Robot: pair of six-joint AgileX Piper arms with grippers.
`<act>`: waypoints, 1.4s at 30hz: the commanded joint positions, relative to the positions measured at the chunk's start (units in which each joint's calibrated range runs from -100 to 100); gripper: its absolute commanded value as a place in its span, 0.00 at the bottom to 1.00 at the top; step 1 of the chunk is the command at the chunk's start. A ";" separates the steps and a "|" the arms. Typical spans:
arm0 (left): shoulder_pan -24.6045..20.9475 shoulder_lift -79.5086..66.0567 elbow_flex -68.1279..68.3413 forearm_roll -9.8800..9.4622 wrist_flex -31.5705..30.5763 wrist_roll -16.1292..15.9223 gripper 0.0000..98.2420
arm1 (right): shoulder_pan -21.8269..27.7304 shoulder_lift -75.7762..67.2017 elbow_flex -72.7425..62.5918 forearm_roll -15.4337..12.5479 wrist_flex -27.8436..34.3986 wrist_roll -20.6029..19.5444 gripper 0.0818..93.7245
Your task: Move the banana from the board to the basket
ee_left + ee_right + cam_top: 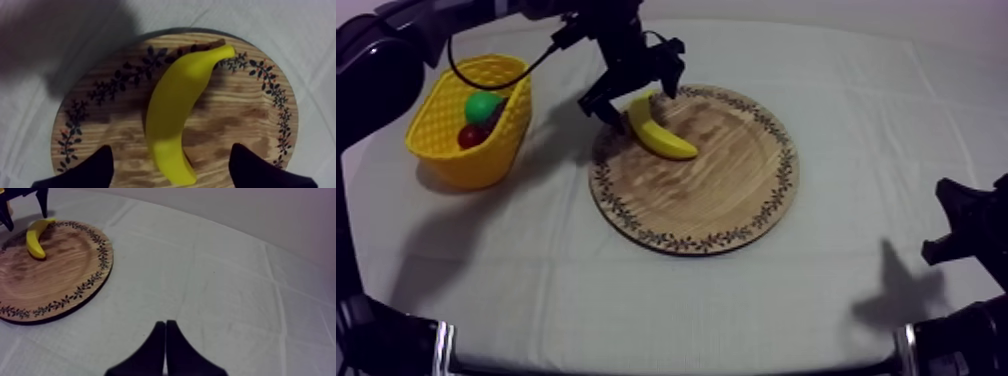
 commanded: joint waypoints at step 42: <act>-0.73 8.40 -2.59 3.23 -4.54 -5.76 0.22 | 0.01 0.00 0.05 -0.02 -0.03 0.00 0.00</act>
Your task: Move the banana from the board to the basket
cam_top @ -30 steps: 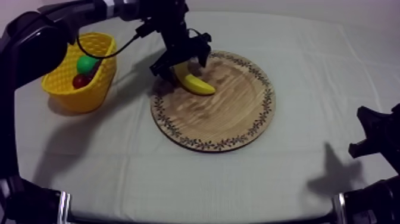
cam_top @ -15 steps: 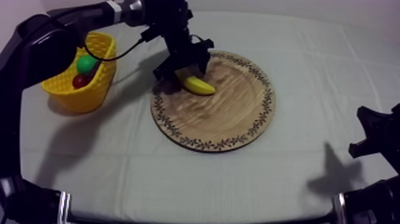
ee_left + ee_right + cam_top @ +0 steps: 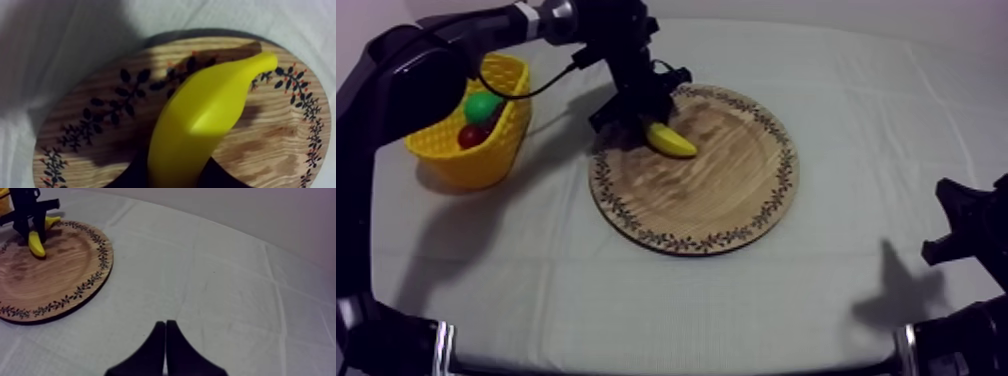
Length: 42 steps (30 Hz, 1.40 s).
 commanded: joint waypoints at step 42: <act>1.95 -25.99 3.68 -3.64 12.48 3.61 0.23 | 0.01 0.00 0.05 -0.02 -0.03 -0.03 0.00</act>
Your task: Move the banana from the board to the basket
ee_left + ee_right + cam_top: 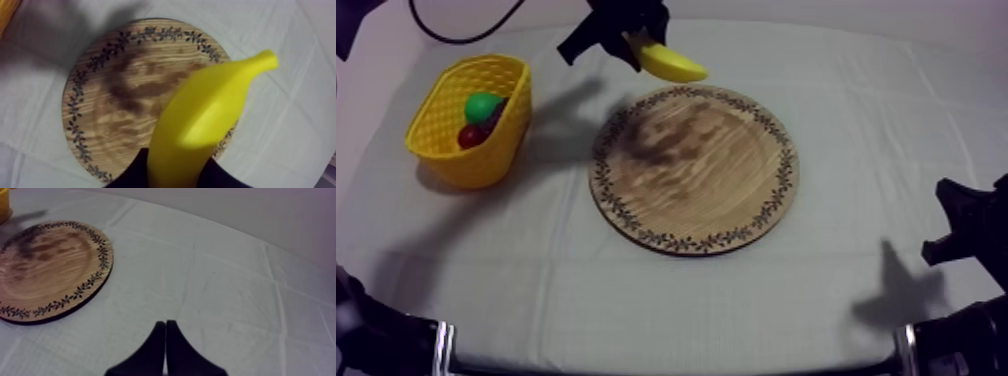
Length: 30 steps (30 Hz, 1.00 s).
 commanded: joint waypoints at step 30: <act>-18.63 -16.80 23.36 -3.28 0.65 -25.15 0.25 | 0.01 0.00 0.05 -0.02 -0.03 0.00 0.00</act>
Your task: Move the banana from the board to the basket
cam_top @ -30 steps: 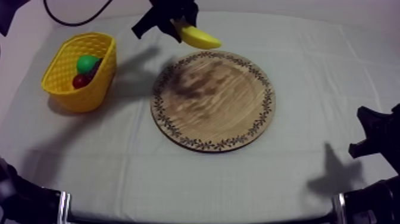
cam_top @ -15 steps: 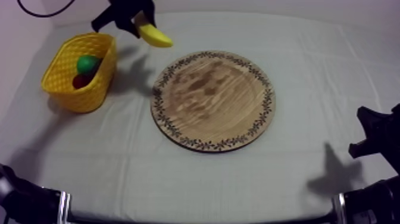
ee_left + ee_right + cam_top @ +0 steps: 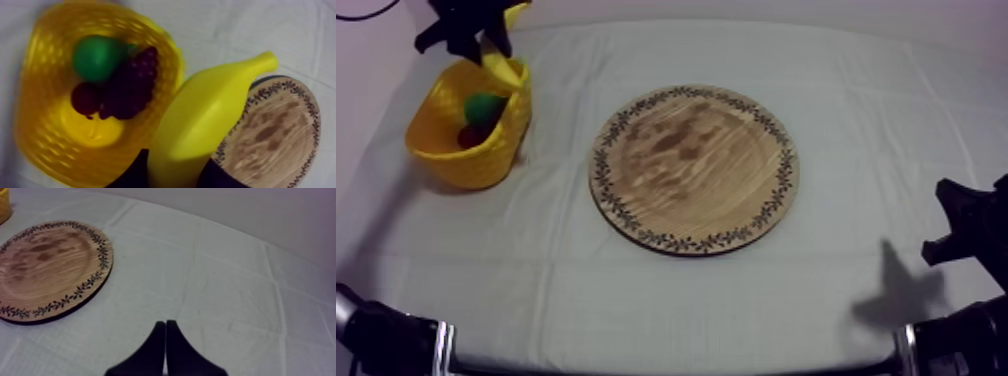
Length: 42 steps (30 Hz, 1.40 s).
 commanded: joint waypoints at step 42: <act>-7.89 10.75 10.81 -2.24 -13.44 -5.84 0.60 | 0.01 0.00 0.05 -0.02 -0.03 0.00 0.00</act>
